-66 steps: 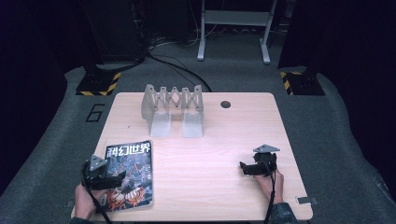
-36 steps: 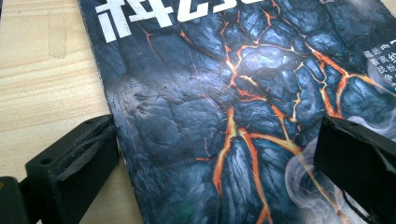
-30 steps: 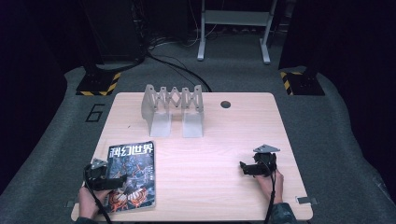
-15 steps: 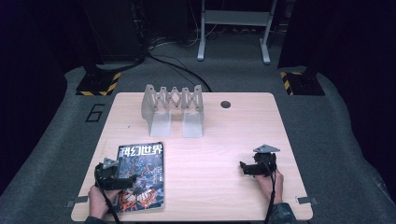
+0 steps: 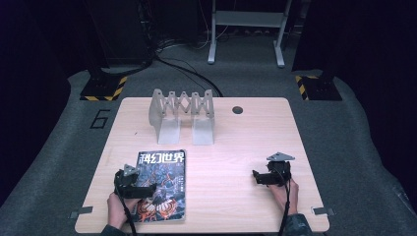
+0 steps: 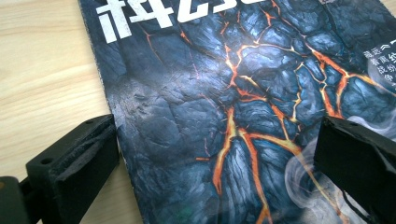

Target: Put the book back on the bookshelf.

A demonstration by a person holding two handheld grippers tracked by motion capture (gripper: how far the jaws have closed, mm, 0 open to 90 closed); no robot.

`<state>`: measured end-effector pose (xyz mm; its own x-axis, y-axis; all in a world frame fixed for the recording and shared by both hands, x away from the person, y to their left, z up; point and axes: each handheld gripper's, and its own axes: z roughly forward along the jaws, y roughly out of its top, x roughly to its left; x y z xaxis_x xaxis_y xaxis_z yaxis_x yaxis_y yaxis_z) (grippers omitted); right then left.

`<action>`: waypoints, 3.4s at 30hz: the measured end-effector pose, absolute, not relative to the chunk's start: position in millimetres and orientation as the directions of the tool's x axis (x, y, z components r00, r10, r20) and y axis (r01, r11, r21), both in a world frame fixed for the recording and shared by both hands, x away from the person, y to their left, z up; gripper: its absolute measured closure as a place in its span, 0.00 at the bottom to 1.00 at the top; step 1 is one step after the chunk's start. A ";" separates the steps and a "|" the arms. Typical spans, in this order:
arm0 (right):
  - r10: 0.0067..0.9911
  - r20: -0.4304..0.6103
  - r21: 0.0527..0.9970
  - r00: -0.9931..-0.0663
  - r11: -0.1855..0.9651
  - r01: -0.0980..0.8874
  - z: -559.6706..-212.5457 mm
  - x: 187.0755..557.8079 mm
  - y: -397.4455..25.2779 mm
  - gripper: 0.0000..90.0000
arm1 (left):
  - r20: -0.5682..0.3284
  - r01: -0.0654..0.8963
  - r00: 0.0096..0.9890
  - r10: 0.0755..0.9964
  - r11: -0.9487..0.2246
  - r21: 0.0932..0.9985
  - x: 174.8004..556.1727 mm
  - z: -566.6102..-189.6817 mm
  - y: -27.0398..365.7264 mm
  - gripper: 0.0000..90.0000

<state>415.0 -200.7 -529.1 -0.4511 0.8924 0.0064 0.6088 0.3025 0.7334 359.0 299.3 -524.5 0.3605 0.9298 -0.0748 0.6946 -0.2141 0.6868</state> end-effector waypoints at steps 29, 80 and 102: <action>0.893 0.005 0.733 -0.451 0.303 0.608 -529.1 415.0 -200.7 0.06 | -0.083 0.684 0.408 0.909 -0.244 0.687 372.7 -523.8 217.4 0.01; 0.822 0.143 0.538 -0.551 0.402 0.741 -502.3 414.7 -82.4 0.32 | 0.016 0.604 0.450 0.893 -0.318 0.731 364.9 -530.4 224.8 0.07; 0.774 0.287 0.566 -0.564 0.339 0.752 -494.2 439.1 -110.3 0.51 | 0.004 0.596 0.472 0.881 -0.323 0.735 361.9 -531.1 210.8 0.07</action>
<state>439.1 -110.3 -494.2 -0.5644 0.7739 0.2872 0.7520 0.3385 0.5656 361.9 210.8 -531.1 0.4724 0.8814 0.0044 0.5965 -0.3234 0.7346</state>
